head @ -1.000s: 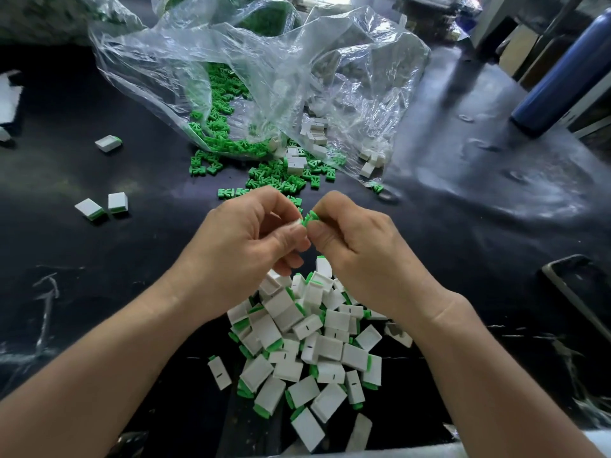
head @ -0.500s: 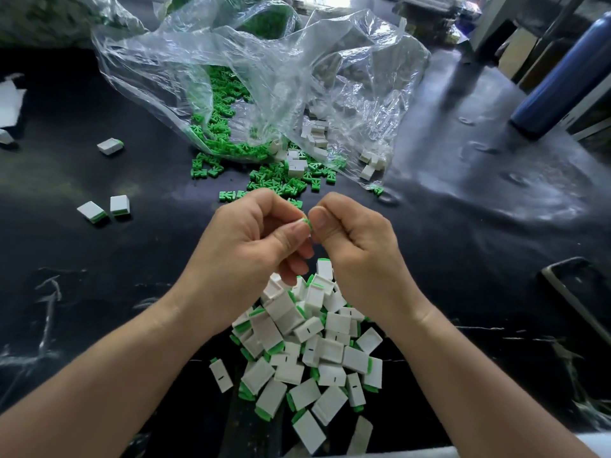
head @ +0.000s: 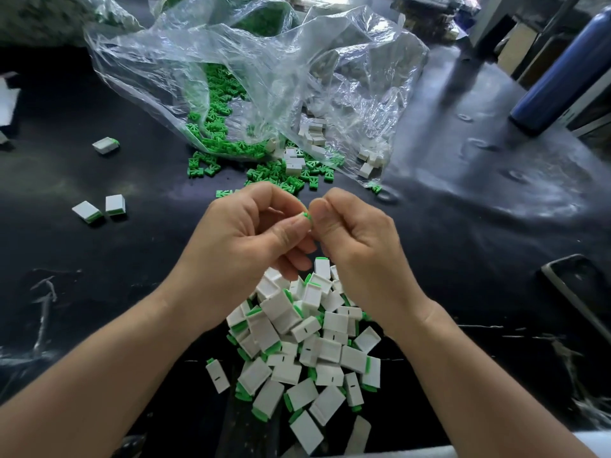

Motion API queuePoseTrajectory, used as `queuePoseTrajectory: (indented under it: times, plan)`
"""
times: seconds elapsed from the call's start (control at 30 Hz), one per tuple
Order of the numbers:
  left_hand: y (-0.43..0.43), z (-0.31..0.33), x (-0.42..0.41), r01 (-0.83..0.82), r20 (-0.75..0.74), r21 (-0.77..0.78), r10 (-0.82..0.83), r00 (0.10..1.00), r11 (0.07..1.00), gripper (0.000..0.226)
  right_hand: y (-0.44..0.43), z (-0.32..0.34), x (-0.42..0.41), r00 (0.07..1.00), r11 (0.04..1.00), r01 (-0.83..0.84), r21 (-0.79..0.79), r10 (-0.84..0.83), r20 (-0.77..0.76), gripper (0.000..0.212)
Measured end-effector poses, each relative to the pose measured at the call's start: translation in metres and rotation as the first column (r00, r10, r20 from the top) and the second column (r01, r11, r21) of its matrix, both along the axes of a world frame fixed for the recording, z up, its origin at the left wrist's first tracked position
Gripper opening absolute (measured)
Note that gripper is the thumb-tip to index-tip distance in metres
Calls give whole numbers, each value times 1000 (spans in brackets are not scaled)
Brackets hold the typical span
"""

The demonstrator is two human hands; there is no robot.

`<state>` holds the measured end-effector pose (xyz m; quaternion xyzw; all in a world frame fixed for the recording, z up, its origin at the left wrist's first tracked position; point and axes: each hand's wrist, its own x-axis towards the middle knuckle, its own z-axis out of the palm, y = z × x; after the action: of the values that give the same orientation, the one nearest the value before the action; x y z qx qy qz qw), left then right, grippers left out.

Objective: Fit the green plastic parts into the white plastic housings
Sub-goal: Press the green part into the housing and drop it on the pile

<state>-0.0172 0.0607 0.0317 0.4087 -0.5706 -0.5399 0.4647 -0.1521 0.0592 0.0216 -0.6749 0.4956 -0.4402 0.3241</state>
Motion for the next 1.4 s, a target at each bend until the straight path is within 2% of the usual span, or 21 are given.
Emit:
queuePoseTrajectory:
  times: [0.13,0.33,0.43,0.5,0.57,0.63,0.73,0.83,1.03,1.2,1.4]
  plan:
    - [-3,2,6,-8,62,-94,14,998,996,19,-3,4,-9,994,995,-80,66,74,78,36]
    - [-5,1,12,49,25,-150,-46,999,987,25,-3,6,-10,995,995,-101,15,101,0,28]
    - [-6,0,15,22,48,-185,-13,999,982,25,-2,6,-8,993,992,-117,40,117,-7,31]
    - [-7,0,16,5,33,-196,2,999,981,25,-1,7,-7,988,979,-143,145,133,78,32]
    - [-6,0,14,-10,31,-237,18,999,971,22,-2,7,-6,979,944,-177,280,141,145,46]
    - [-6,0,12,-24,22,-247,30,999,969,19,-2,8,-5,942,873,-291,392,190,277,52]
    - [-5,0,13,-24,-6,-227,23,1000,974,20,-1,11,0,844,744,-482,462,255,471,60]
    - [-4,1,12,-10,4,-247,12,1000,969,17,1,13,1,805,695,-538,476,256,535,58]
    - [-4,2,11,82,-60,-248,-100,993,965,22,5,14,2,838,705,-496,506,236,493,53]
    - [-4,2,10,177,-198,-182,-212,957,967,20,6,14,0,828,695,-505,512,221,516,50]
    - [-4,2,10,143,-195,-178,-177,965,974,18,8,19,-1,772,678,-554,483,201,603,43]
